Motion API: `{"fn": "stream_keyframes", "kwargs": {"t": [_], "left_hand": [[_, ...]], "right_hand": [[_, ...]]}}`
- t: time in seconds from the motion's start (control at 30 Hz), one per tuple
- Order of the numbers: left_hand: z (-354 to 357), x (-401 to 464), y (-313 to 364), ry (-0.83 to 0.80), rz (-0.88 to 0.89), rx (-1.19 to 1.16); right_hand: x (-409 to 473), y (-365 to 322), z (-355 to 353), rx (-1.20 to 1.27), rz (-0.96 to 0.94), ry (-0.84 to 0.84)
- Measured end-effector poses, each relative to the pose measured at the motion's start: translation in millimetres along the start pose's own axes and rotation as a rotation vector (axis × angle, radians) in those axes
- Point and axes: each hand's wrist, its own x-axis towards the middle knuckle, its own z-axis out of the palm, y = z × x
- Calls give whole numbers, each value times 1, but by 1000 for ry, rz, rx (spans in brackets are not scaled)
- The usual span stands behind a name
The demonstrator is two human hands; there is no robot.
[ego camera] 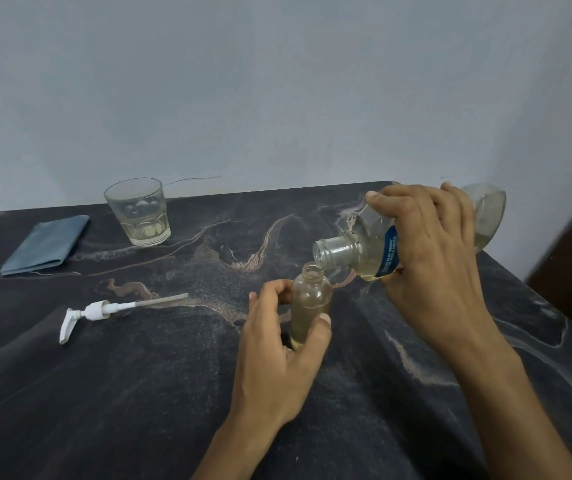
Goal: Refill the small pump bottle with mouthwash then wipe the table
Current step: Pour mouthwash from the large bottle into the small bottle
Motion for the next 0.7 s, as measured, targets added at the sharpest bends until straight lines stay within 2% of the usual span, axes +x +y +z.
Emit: {"fn": "stream_keyframes", "kwargs": {"t": [0.7], "left_hand": [[0,1,1,-2,-7,-9]], "right_hand": [[0,1,1,-5,-18,15]]}}
